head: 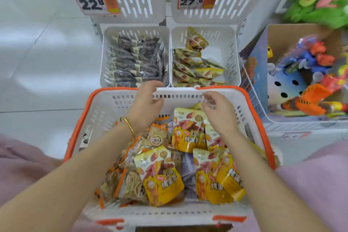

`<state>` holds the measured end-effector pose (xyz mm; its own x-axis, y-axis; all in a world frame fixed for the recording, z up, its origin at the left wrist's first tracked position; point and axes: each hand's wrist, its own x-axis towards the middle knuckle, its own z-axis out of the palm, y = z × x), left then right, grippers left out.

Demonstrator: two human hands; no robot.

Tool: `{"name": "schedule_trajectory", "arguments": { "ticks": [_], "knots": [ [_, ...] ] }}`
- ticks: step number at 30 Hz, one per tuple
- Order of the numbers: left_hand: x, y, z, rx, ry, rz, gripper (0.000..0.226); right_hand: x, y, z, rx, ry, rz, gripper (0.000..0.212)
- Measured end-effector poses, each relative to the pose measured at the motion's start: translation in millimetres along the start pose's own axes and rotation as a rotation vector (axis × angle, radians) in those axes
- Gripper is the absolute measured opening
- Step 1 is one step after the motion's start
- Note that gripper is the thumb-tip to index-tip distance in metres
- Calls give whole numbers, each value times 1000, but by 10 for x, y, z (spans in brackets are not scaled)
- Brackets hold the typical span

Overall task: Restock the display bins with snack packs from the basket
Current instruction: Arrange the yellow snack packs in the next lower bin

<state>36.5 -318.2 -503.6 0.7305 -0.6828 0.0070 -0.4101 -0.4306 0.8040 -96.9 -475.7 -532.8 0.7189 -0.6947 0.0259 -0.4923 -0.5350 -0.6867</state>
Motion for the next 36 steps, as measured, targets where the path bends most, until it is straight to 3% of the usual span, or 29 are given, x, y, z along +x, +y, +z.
{"name": "schedule_trajectory", "arguments": {
  "ticks": [4,10,14,18,21,24,29,32,36],
  "knots": [
    [-265,-73,54,43,-70,-22,38,-214,202,57,-198,-240,44,38],
    [-317,-104,180,93,-162,-52,35,-125,383,293,-541,-312,-90,61],
    [-287,-117,227,89,-187,-51,35,-13,517,310,-675,-377,-47,65],
    [-268,-122,305,104,-197,-37,33,175,559,199,-578,-393,-18,52],
    [-244,-129,360,107,-201,-42,32,261,560,153,-535,-387,-47,30],
    [-228,-120,382,99,-199,-46,34,259,557,114,-268,-372,79,21],
    [-184,-58,352,-22,-168,-98,51,204,264,-47,-74,-383,-108,19],
    [-136,-51,334,-87,-210,-168,62,146,114,-145,100,-366,-121,9],
    [-120,-109,349,51,-228,-154,32,86,94,-121,186,-359,-66,3]
  ]
}}
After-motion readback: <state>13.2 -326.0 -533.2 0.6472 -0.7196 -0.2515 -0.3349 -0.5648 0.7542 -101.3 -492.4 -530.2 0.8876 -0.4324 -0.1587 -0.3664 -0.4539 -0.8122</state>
